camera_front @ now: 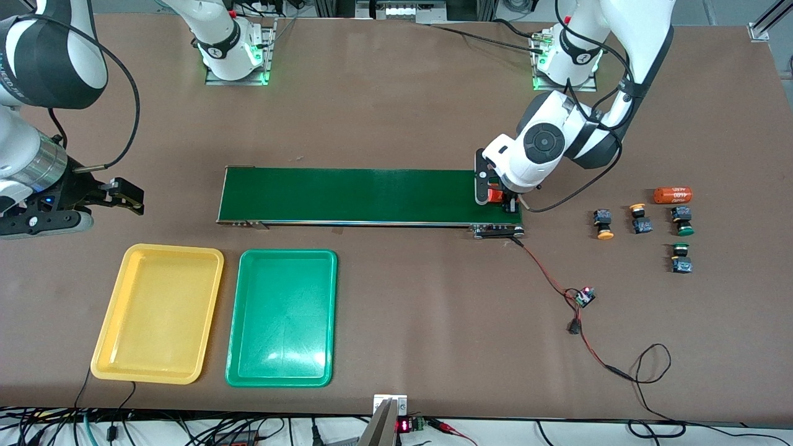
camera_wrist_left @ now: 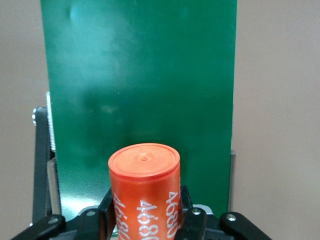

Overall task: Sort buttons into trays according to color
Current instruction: 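Carry the orange cylinder onto the green conveyor belt and lower it, then open the left gripper and move it to the yellow-capped button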

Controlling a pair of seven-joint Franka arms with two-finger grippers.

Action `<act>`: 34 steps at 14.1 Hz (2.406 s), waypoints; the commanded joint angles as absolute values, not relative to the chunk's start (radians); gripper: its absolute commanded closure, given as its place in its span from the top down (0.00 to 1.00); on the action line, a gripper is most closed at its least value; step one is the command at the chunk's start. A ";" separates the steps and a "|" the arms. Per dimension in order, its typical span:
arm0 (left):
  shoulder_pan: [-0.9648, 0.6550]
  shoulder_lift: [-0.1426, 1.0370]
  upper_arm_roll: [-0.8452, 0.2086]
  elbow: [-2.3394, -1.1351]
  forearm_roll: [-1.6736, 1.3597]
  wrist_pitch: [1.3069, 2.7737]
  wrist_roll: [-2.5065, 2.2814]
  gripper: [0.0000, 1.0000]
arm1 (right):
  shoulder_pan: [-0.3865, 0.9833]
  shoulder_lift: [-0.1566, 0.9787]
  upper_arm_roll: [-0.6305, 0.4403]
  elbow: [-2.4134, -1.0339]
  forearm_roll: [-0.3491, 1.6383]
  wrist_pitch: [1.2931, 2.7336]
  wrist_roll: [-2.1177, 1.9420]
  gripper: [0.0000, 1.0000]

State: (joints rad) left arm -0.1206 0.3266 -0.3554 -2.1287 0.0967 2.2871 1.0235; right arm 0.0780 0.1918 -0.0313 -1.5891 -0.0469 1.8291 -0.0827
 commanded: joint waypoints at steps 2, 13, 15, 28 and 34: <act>-0.121 0.325 -0.357 -2.141 0.117 2.301 1.035 0.01 | 0.077 0.198 -0.029 -1.582 -0.052 1.836 -0.083 1.00; -0.123 0.195 -0.365 -2.128 0.114 2.264 1.015 1.00 | 0.074 0.201 -0.029 -1.578 -0.054 1.838 -0.084 1.00; -0.118 0.158 -0.367 -2.117 0.103 2.205 1.015 1.00 | 0.074 0.201 -0.029 -1.578 -0.054 1.838 -0.084 1.00; 0.351 0.184 -0.344 -1.937 -0.007 2.092 0.864 1.00 | 0.071 0.204 -0.029 -1.580 -0.055 1.842 -0.089 1.00; 0.454 0.308 -0.341 -1.963 -0.020 2.055 0.580 1.00 | 0.071 0.209 -0.029 -1.578 -0.054 1.847 -0.092 1.00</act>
State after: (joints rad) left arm 0.4375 0.2756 -0.3254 -1.9674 -0.0084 2.0689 0.6961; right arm 0.0736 0.2022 -0.0317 -1.5890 -0.0470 1.8388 -0.0827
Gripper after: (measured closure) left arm 0.000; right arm 0.000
